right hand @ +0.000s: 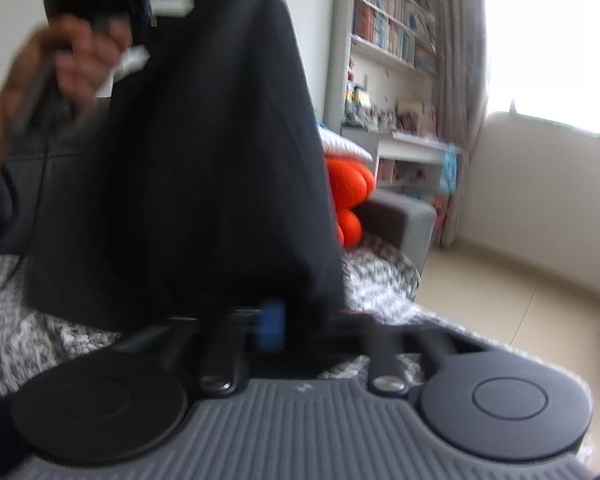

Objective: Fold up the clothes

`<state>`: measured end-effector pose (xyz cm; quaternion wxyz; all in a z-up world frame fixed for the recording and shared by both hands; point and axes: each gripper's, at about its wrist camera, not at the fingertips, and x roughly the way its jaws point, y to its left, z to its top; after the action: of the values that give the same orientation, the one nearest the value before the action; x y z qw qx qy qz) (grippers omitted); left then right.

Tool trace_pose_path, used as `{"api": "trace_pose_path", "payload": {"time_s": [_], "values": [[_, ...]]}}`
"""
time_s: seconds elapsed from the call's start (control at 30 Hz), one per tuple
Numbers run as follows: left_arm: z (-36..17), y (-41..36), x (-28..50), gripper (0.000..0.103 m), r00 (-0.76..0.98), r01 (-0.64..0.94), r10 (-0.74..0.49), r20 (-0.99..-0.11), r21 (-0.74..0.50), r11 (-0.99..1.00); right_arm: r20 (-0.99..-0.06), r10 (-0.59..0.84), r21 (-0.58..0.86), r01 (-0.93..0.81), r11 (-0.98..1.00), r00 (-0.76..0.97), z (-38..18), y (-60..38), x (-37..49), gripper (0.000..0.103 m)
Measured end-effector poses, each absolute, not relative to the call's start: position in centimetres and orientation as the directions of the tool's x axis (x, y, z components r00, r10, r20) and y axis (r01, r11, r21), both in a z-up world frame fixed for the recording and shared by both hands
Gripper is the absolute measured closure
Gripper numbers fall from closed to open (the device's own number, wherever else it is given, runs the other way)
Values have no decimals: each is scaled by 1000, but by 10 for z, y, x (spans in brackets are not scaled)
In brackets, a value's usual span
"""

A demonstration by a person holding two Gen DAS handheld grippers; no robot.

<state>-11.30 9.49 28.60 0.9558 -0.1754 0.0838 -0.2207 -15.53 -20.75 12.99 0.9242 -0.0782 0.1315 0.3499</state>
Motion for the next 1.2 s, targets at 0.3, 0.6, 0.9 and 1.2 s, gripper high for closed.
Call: {"api": "trace_pose_path", "payload": {"time_s": [0.3,0.6,0.9,1.2], "values": [[183,90,-83,52,838,317,-437,-327,-361,877,-432,289,233,-204,951,854,109,-279,-91,101],[103,64,-63,29,741,331,-433,-514,-281,901,-504,182,254,-56,966,844,82,-303,-98,96],[71,22,-76,22,661,499,-469,-586,-123,858,-558,333,47,-372,927,760,46,-266,-117,52],[55,-5,-92,15,660,605,-430,-616,96,791,-621,405,93,-450,888,671,23,-252,-116,52]]}}
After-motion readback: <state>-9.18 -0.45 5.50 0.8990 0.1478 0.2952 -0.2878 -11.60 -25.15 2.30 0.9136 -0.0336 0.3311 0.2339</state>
